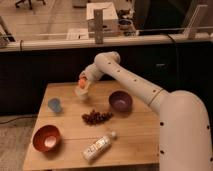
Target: Place apple in paper cup
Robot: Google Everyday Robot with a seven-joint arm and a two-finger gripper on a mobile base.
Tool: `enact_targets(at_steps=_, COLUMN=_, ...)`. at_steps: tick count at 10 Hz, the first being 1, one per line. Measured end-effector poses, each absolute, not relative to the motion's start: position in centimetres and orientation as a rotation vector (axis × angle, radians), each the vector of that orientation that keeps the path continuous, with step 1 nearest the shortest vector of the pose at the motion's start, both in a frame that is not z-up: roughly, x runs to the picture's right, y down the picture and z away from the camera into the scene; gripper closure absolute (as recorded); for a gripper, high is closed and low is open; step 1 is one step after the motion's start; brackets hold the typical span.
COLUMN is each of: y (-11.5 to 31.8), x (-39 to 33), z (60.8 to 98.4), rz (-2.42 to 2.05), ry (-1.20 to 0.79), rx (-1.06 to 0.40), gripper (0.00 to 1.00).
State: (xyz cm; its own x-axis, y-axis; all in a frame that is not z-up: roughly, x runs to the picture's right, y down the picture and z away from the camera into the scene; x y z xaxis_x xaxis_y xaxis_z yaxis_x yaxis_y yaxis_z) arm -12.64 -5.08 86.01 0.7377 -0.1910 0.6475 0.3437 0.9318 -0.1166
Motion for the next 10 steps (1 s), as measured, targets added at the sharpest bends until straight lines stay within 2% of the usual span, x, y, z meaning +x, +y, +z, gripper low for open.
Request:
enact_targets(at_steps=1, y=-4.9, x=-12.8, z=86.4, rz=-0.297, ry=-0.69, rx=-0.238, gripper=0.71)
enact_targets(at_steps=2, y=-4.9, x=-13.0, z=86.8, rz=-0.299, ry=-0.699, rx=-0.238, gripper=0.66)
enact_targets(at_steps=4, y=-4.9, x=-13.1, z=87.4, rz=-0.296, ry=-0.704, rx=-0.23, gripper=0.51)
enact_targets(at_steps=5, y=-5.0, x=-12.9, z=87.9, rz=-0.292, ry=-0.711, rx=-0.226, gripper=0.37)
enact_targets(at_steps=7, y=-5.0, x=-13.2, z=88.5, rz=-0.295, ry=-0.732, rx=-0.23, gripper=0.25)
enact_targets(at_steps=10, y=-4.8, x=-13.8, z=89.4, rz=-0.306, ry=-0.771, rx=-0.254, gripper=0.25)
